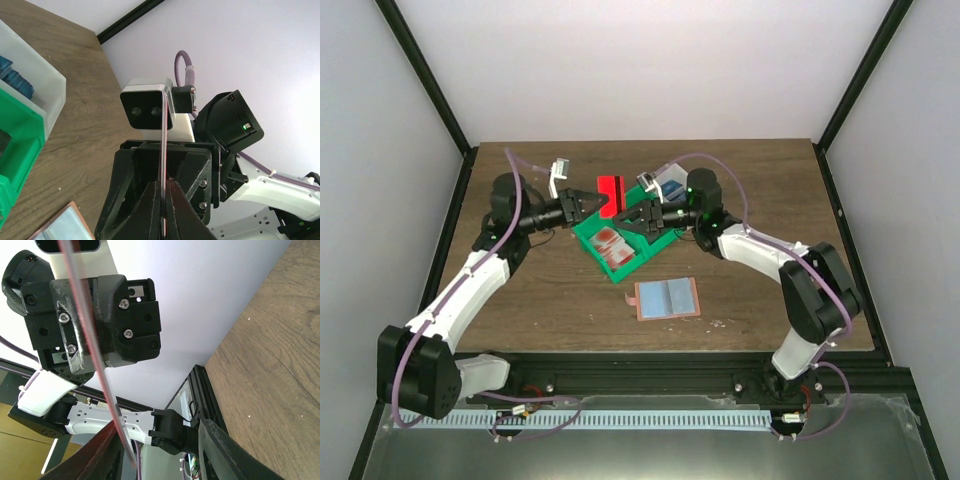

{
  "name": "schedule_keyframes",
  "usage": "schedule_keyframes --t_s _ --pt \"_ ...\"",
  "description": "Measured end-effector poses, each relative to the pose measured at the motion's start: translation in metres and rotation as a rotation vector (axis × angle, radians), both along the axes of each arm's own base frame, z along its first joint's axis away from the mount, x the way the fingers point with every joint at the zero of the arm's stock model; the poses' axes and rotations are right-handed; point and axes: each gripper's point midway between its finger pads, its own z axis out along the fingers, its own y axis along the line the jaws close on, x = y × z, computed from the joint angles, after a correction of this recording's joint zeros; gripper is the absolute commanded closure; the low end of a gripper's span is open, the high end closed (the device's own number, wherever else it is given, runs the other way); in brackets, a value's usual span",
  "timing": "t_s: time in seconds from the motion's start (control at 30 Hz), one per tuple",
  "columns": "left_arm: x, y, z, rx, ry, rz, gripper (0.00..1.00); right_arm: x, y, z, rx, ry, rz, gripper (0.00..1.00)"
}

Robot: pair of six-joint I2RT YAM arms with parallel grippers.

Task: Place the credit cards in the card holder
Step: Pick up the credit card from the storage box.

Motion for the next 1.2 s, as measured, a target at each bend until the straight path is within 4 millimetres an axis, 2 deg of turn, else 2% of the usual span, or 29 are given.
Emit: schedule_keyframes --t_s 0.23,0.43,0.63,0.7,0.77,0.9,1.03,1.2 --pt "0.006 0.005 -0.002 0.017 -0.026 0.029 1.0 0.009 0.006 -0.004 -0.005 0.016 0.0 0.58" --pt "0.002 0.004 -0.007 0.028 -0.018 0.014 1.0 0.016 0.006 0.001 0.01 0.015 -0.027 0.38" --pt "-0.007 -0.001 -0.017 0.035 0.022 -0.03 1.0 0.026 0.003 0.016 0.053 -0.026 -0.07 0.37" --pt "-0.009 -0.001 -0.016 0.03 0.022 -0.036 1.0 0.028 0.003 0.017 0.053 -0.026 -0.08 0.41" --pt "-0.011 -0.002 -0.015 0.025 0.024 -0.047 1.0 0.03 0.003 0.017 0.049 -0.022 -0.086 0.48" --pt "-0.014 -0.002 -0.011 0.014 0.021 -0.061 0.99 0.032 0.004 0.022 0.055 -0.027 -0.091 0.79" --pt "-0.013 0.001 -0.013 0.011 0.037 -0.049 0.92 0.03 0.004 0.03 0.076 -0.04 -0.086 0.99" --pt "-0.014 0.008 -0.013 -0.006 0.057 -0.029 0.76 0.025 0.0 0.038 0.104 -0.053 -0.076 0.99"
